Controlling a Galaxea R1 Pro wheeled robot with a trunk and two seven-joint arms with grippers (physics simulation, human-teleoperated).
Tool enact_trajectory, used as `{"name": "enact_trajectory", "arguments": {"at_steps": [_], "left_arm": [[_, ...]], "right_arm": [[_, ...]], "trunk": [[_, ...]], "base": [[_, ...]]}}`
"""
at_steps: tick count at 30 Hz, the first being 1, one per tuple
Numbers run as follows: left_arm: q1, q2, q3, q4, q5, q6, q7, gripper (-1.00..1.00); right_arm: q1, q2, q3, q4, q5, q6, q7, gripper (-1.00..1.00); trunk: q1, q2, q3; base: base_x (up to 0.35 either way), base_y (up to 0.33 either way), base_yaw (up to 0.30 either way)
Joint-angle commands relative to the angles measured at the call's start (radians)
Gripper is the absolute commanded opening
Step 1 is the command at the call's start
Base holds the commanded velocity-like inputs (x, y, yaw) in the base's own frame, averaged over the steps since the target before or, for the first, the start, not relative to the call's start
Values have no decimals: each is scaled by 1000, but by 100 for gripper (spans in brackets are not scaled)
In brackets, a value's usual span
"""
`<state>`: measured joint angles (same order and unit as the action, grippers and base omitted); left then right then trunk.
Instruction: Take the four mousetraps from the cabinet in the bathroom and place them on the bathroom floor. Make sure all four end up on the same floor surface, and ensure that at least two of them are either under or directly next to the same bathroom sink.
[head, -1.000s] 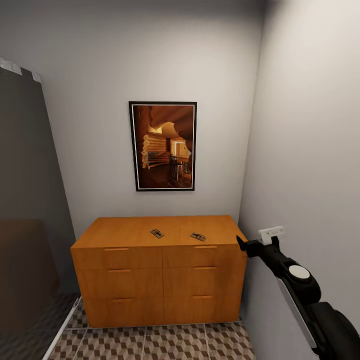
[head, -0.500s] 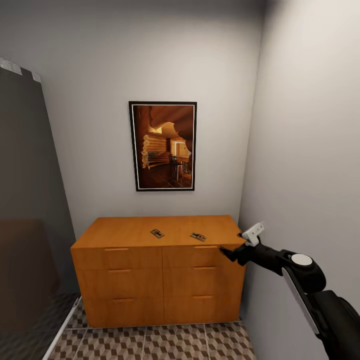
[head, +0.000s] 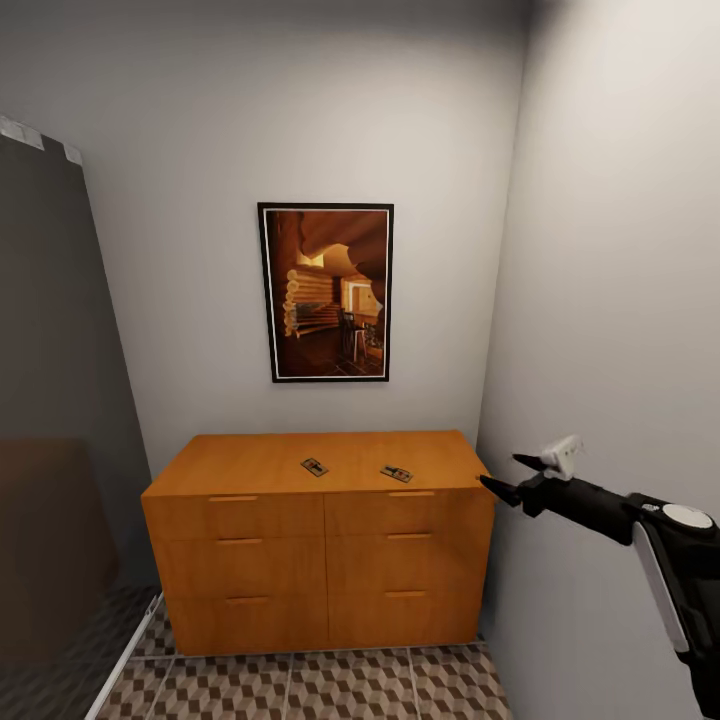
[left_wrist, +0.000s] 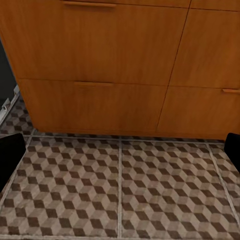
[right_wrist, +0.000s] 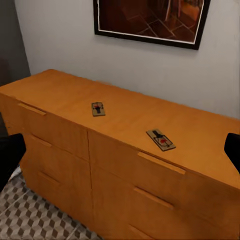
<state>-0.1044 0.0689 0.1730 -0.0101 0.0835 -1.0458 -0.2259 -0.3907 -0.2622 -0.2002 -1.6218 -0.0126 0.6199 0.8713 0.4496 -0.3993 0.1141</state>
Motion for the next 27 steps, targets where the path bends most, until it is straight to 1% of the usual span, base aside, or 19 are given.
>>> {"name": "enact_trajectory", "arguments": {"at_steps": [1, 3, 6, 9, 13, 19, 27], "left_arm": [[-1, 0, 3, 1, 9, -1, -10, 100], [-1, 0, 2, 1, 9, -1, -10, 100], [-1, 0, 3, 1, 9, -1, -10, 100], [-1, 0, 3, 1, 9, -1, -10, 100], [-1, 0, 3, 1, 9, -1, -10, 100], [-1, 0, 3, 1, 9, -1, -10, 100], [-1, 0, 3, 1, 9, -1, -10, 100]], "right_arm": [[0, 0, -13, 0, -6, 8, 22, 100], [-1, 0, -36, 2, -15, 8, 54, 100], [-1, 0, -56, 3, -20, 7, 81, 100], [-1, 0, -60, 3, -20, 6, 86, 100], [-1, 3, -56, 13, -21, 4, 90, 100], [-1, 8, -52, 32, -20, 4, 85, 100], [-1, 9, -37, 53, -20, 4, 35, 100]], "trunk": [[0, -1, 0], [0, -1, 0], [0, -1, 0], [0, -1, 0], [0, -1, 0], [0, -1, 0], [0, -1, 0]], "base": [[0, 0, 0], [0, 0, 0], [0, 0, 0], [2, 0, 0], [142, 0, 0], [236, 0, 0], [242, 0, 0]]}}
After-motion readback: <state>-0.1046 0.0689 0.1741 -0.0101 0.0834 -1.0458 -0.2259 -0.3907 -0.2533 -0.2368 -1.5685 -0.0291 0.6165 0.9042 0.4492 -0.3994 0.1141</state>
